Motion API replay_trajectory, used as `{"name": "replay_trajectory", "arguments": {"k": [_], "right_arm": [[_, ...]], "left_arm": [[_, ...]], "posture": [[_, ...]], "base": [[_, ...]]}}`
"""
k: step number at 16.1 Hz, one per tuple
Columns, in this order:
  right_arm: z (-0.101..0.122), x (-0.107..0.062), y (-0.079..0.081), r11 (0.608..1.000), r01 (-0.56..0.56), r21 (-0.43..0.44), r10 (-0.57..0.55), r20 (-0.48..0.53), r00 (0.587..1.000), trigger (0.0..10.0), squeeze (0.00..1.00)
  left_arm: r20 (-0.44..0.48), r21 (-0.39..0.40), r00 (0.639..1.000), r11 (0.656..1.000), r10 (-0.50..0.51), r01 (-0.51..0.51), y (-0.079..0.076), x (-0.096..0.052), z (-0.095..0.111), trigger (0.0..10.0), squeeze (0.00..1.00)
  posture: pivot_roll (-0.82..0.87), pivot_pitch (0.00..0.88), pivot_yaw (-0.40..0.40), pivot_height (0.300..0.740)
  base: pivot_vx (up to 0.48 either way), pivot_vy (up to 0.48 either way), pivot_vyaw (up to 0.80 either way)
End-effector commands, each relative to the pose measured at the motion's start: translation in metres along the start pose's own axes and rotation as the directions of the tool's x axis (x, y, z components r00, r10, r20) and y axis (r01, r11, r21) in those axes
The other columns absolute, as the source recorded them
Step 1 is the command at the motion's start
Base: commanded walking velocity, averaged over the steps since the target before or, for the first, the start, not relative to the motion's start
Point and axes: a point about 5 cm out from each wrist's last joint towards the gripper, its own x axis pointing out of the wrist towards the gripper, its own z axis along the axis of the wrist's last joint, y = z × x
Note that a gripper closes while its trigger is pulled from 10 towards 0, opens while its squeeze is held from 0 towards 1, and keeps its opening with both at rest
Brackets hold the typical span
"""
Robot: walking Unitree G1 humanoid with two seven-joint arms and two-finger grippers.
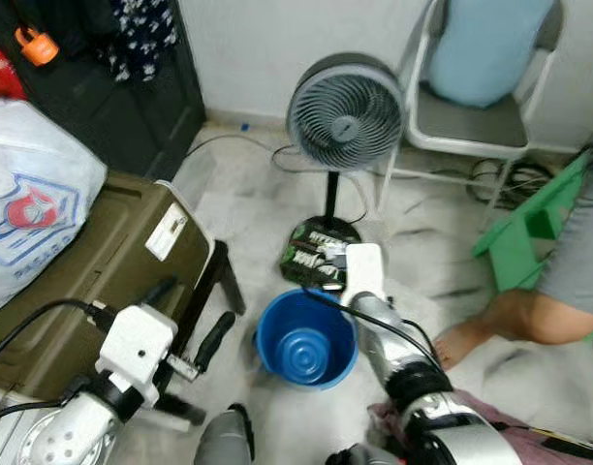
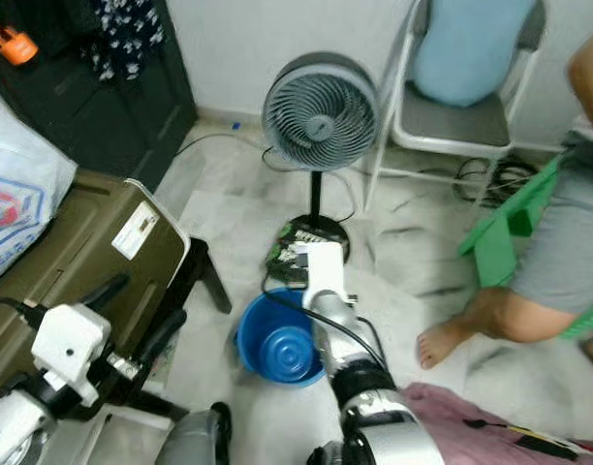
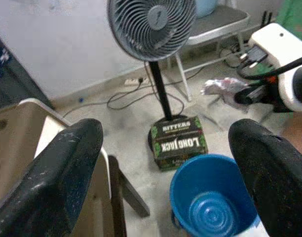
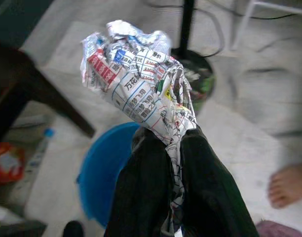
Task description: Clean up the room
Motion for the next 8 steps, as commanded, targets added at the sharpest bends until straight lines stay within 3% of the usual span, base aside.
{"name": "replay_trajectory", "arguments": {"k": [1,4,8], "right_arm": [[-0.0039,0.0007,0.0045,1.000,-0.003,0.011,0.003,-0.019,1.000,10.0,0.00],[-0.0037,0.0021,0.0131,1.000,-0.014,0.012,0.014,-0.031,0.999,10.0,0.00],[-0.0057,0.0043,0.0034,1.000,0.024,0.003,-0.023,-0.034,0.999,10.0,0.00]], "left_arm": [[-0.010,0.013,1.000,1.000,-0.007,0.007,0.0023,-0.0059,0.0033,10.0,0.00],[-0.030,0.014,1.000,1.000,0.002,-0.002,0.0029,-0.0114,0.0033,10.0,0.00],[-0.034,0.016,0.999,1.000,-0.008,0.008,0.0000,-0.0114,0.0057,10.0,0.00]], "posture": [[0.30,0.231,0.019,0.740],[0.31,0.243,0.023,0.740],[0.30,0.242,0.026,0.740]], "base": [[0.000,0.000,0.00],[0.000,0.000,0.00],[0.000,0.000,0.00]]}}
